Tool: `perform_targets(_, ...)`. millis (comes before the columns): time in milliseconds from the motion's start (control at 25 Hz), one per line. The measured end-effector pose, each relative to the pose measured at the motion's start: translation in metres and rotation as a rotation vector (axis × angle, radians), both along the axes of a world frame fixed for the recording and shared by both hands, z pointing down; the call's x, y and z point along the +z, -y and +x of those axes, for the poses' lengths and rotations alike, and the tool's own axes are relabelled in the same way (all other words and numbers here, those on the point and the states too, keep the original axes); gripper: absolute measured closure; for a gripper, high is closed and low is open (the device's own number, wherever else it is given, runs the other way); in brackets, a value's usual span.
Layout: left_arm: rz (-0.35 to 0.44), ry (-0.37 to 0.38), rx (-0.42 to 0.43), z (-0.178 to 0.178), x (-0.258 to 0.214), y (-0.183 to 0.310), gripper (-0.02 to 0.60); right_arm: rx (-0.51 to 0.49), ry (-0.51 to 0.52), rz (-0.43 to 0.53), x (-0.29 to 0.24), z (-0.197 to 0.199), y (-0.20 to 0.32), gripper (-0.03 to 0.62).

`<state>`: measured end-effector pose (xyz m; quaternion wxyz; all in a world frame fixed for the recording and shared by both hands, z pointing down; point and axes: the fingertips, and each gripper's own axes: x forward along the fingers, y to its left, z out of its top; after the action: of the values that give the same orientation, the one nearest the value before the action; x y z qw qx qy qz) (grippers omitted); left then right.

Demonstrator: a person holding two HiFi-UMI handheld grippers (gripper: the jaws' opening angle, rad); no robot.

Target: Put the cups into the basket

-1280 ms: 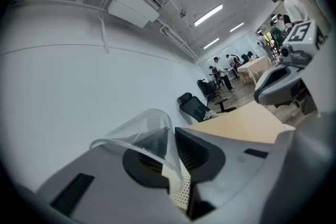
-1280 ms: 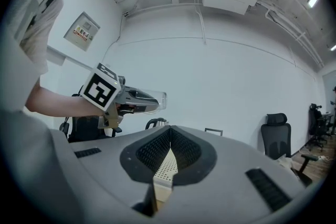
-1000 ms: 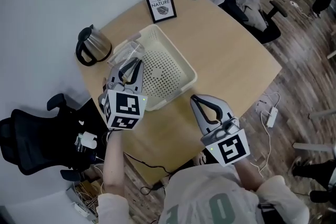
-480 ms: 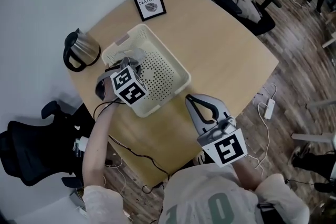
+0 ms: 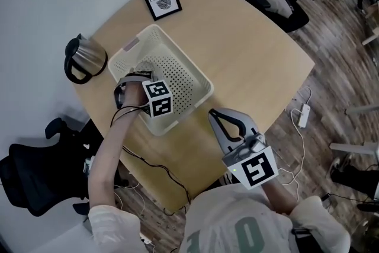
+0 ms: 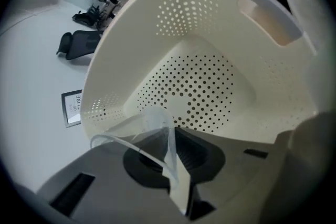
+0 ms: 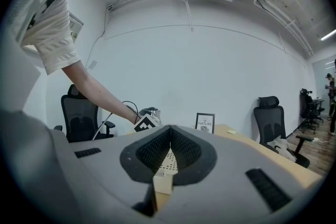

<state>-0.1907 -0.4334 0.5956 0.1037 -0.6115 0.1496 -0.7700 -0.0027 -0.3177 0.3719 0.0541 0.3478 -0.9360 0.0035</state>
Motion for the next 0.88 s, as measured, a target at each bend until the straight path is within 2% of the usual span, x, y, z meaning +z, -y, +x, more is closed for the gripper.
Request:
perform_targets(160,-0.053,0.063,0.042,0.002,0.022,-0.002,0.540,0.004,-0.001,-0.018,0.007,0.000,0.001,0.595)
perform_targets(560,-0.138,0.157,0.135,0.002,0.051,-0.009,0.540,0.054,-0.005,-0.042,0.014,0.012,0.015,0.595)
perform_targets(880,-0.111,0.253,0.253,0.005,0.056,-0.011,0.538,0.054,-0.005,-0.044,0.014,0.012,0.019,0.595)
